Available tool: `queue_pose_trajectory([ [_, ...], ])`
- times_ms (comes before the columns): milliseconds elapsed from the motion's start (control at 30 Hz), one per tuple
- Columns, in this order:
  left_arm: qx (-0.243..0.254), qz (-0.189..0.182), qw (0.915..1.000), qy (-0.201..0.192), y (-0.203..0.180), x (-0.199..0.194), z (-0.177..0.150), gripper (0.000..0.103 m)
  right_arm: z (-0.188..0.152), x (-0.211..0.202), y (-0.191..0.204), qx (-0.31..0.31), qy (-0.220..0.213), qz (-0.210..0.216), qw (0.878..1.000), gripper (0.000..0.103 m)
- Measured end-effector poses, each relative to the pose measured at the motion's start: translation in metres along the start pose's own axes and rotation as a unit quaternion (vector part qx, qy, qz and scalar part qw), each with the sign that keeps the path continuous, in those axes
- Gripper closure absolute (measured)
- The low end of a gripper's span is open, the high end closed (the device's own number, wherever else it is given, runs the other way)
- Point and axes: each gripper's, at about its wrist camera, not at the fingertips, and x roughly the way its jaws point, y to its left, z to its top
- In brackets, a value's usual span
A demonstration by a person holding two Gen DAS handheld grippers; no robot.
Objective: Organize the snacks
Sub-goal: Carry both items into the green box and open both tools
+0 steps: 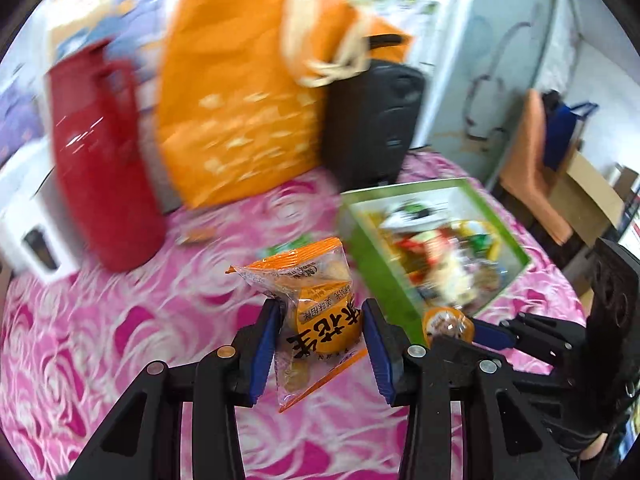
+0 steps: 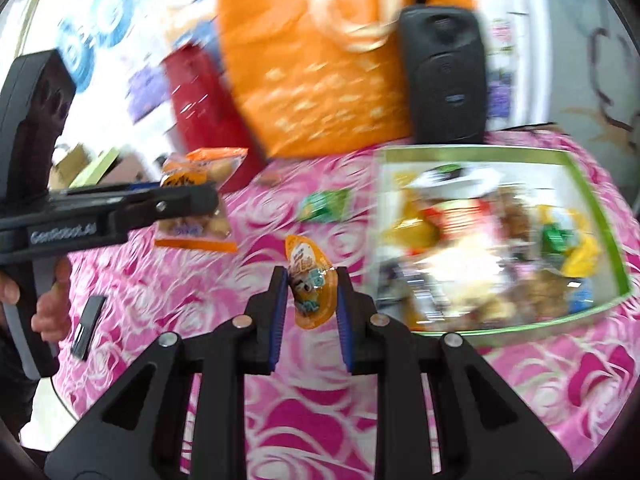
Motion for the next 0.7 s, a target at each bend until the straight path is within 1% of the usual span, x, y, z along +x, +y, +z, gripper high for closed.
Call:
queue_pose_trajectory([
  [67,0.014,-0.012,0.9998,-0.002,-0.021,0.007,0.01,0.061,0.0,-0.012,-0.019,0.016,-0.015,-0.021,1.0,0.078],
  [200,0.025,-0.034,0.9991,0.0,-0.052,0.025,0.021,0.061,-0.002,-0.028,-0.057,0.055,-0.035,-0.056,0.996,0.078],
  [333,0.033,-0.05,0.9981,0.012,-0.075,0.048,0.03,0.06,-0.009,-0.036,-0.087,0.085,-0.04,-0.085,0.992,0.078],
  [500,0.036,-0.057,0.9972,0.03,-0.086,0.076,0.034,0.06,-0.011,-0.029,-0.11,0.107,-0.036,-0.094,0.989,0.078],
  [700,0.042,-0.053,0.9965,0.048,-0.091,0.1,0.032,0.06,-0.011,-0.013,-0.118,0.108,-0.028,-0.092,0.99,0.078],
])
